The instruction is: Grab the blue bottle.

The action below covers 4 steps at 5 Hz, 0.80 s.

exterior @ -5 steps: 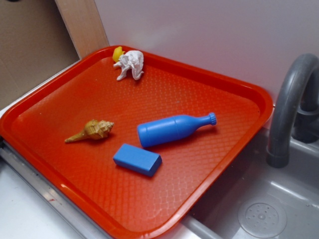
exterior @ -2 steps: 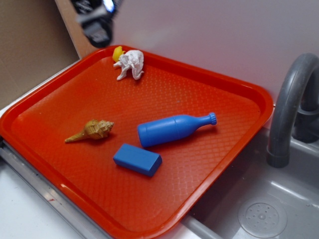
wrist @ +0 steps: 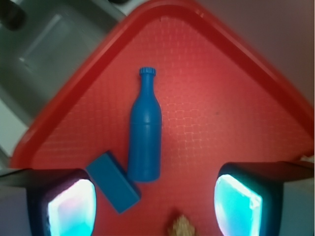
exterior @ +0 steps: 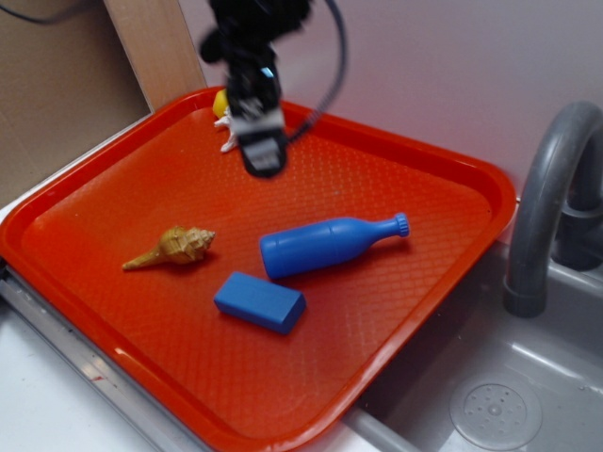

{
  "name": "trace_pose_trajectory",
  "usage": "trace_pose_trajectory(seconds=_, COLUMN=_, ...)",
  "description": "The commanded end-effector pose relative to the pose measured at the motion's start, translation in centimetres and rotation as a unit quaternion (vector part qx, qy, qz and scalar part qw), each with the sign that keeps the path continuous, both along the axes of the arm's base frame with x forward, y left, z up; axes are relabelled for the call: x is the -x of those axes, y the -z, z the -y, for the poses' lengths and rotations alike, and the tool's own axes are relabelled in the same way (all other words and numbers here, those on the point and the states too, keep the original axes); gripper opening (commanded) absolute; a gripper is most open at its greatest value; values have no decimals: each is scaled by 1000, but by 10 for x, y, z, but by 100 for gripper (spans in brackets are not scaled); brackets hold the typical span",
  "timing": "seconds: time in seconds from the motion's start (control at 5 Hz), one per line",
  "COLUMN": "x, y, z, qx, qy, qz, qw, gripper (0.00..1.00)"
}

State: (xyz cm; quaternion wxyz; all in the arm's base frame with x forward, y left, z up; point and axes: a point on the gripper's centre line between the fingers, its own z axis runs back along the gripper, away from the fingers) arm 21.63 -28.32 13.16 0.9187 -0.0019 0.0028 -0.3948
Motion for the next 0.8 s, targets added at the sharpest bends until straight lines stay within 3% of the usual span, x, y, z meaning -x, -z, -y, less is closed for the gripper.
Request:
trace_pose_trajectory(seconds=0.0, x=12, y=18, z=17, qx=-5, qy=21, qz=-12, qw=1000, gripper=100)
trace_pose_trajectory(seconds=0.2, x=16, y=41, z=19, qx=-6, qy=35, qz=-37, qw=999, gripper=100)
trace_pose_trajectory(seconds=0.6, x=22, y=71, z=15, qx=-45, qy=32, qz=-78, qw=995, gripper=100)
